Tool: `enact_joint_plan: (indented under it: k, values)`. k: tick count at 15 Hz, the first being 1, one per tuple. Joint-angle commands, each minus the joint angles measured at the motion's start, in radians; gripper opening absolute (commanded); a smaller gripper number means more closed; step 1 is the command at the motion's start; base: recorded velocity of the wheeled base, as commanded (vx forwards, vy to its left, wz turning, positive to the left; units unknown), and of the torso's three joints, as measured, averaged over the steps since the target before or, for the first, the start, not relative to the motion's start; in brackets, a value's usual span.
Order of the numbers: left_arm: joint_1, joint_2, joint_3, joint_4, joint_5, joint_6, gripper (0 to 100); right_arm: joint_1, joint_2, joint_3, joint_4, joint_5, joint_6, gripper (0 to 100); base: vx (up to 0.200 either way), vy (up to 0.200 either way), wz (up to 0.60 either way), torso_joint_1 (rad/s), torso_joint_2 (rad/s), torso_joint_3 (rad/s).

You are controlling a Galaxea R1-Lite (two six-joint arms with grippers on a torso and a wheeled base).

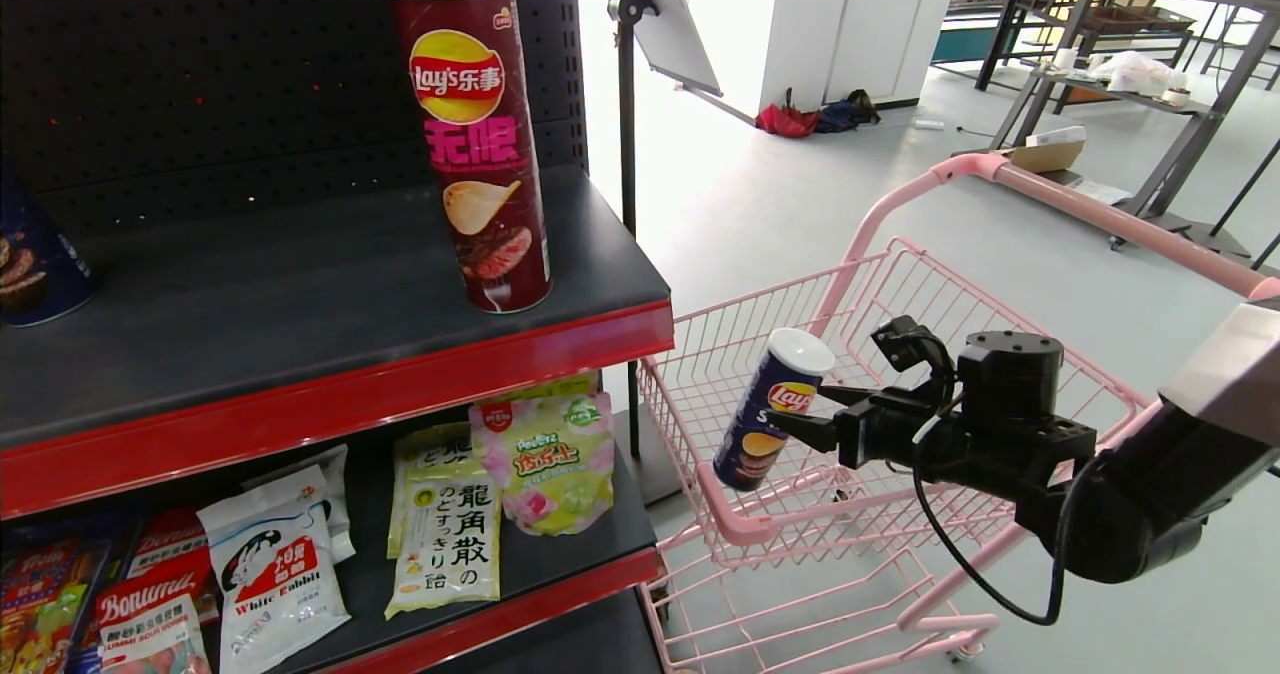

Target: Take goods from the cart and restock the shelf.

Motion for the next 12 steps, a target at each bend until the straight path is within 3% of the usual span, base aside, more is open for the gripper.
enact_joint_plan:
  k: [1, 12]
  values:
    - [0.001, 0.001, 0.000, 0.000, 0.001, 0.000, 100, 0.005, 0.053, -0.042, -0.002, 0.000, 0.000, 100, 0.000, 0.000, 0.00, 0.000, 0.00, 0.000]
    - [0.001, 0.001, 0.000, 0.000, 0.000, 0.008, 100, 0.008, 0.201, -0.202, -0.080, -0.034, 0.008, 100, 0.000, 0.000, 0.00, 0.000, 0.00, 0.000]
